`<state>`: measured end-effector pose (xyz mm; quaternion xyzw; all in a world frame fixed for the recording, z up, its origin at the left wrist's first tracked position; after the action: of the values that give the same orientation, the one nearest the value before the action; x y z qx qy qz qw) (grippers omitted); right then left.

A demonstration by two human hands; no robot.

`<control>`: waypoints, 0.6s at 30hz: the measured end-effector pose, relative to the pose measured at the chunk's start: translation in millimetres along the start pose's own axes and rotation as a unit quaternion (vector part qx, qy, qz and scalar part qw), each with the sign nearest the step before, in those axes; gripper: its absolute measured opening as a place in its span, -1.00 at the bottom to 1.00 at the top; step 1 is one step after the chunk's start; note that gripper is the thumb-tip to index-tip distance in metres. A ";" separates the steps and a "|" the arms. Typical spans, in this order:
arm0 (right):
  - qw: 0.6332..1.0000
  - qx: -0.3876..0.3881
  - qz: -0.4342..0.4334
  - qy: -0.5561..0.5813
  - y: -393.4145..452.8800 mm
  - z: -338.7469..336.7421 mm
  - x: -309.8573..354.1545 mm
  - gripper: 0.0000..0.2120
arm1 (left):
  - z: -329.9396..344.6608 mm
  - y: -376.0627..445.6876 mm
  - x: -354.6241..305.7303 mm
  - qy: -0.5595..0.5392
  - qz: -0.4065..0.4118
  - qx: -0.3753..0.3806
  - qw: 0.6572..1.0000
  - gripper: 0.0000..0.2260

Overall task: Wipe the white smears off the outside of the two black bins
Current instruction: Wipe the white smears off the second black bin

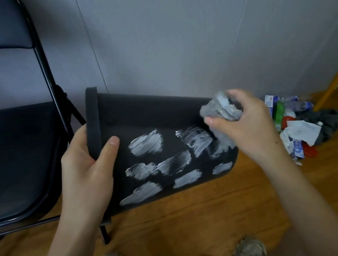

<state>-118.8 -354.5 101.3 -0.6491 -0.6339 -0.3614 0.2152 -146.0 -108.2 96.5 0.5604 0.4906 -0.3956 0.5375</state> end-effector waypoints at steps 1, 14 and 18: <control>0.996 -0.060 -0.026 -0.056 -0.2 -0.4 0.1 -0.53 | -0.9 0.2 0.7 -0.009 -0.004 -0.007 1.000 -0.80; 0.944 -0.086 -0.268 -0.172 -2.7 24.9 -7.3 -0.54 | -4.4 -0.5 2.5 -0.022 -0.010 -0.014 1.000 -0.80; 0.946 -0.105 -0.270 -0.145 5.8 26.2 -11.5 -0.62 | -2.8 -1.0 4.8 -0.046 -0.024 -0.014 0.999 -0.81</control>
<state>-107.2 -343.4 76.9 -0.5179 -0.7683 -0.3724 -0.0541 -146.2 -105.0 91.9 0.5222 0.4838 -0.4266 0.5579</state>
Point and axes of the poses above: each hand's wrist, its own y-axis towards the middle knuckle, its own z-axis out of the palm, x = y × z, the point moved 1 cm from there along y, towards the middle knuckle, and after that the axes turned 8 degrees about x, right-handed, at the moved point
